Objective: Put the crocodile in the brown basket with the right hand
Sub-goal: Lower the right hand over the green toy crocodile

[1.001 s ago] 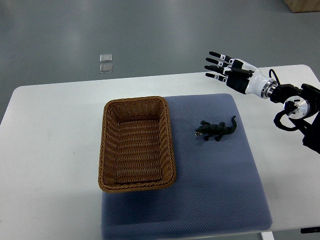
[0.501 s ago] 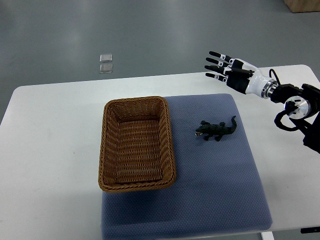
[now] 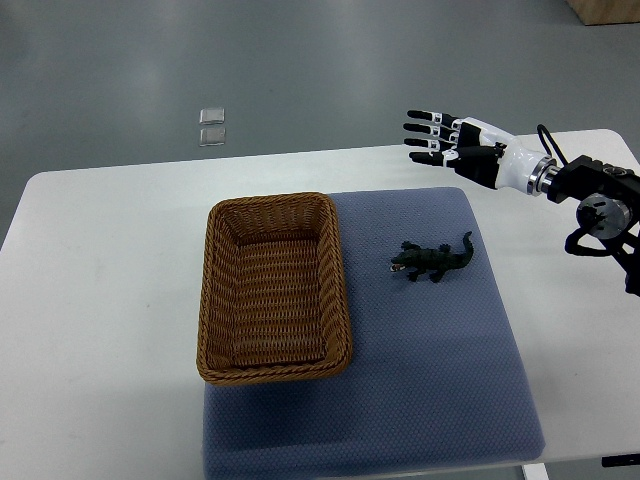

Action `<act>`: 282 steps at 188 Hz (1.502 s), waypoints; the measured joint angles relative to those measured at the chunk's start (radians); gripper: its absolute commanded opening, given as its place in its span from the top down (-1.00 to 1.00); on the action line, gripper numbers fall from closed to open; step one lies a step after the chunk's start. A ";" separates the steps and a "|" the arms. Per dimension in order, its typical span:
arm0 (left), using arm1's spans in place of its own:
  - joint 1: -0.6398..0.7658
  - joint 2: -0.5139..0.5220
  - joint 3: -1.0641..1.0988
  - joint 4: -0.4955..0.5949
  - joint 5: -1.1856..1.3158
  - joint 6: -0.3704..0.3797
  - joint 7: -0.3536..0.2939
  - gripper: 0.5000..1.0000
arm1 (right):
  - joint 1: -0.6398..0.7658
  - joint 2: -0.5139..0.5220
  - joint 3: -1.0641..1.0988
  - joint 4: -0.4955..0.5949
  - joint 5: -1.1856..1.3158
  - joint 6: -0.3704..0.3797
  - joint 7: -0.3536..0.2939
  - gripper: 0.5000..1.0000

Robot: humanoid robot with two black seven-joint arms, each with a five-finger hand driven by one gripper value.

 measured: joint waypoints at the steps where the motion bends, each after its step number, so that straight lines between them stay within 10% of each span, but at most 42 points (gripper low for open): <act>1: 0.000 0.000 0.000 0.000 0.000 0.000 0.000 -1.00 | 0.000 -0.001 0.000 0.000 -0.009 0.000 0.003 -0.70; 106: 0.000 0.000 0.000 0.001 0.000 0.000 0.000 -1.00 | 0.025 -0.102 -0.004 0.108 -0.761 -0.014 0.317 -0.70; 282: 0.000 0.000 -0.002 0.000 0.000 0.000 0.000 -1.00 | 0.026 -0.166 -0.316 0.235 -1.021 -0.367 0.356 -0.69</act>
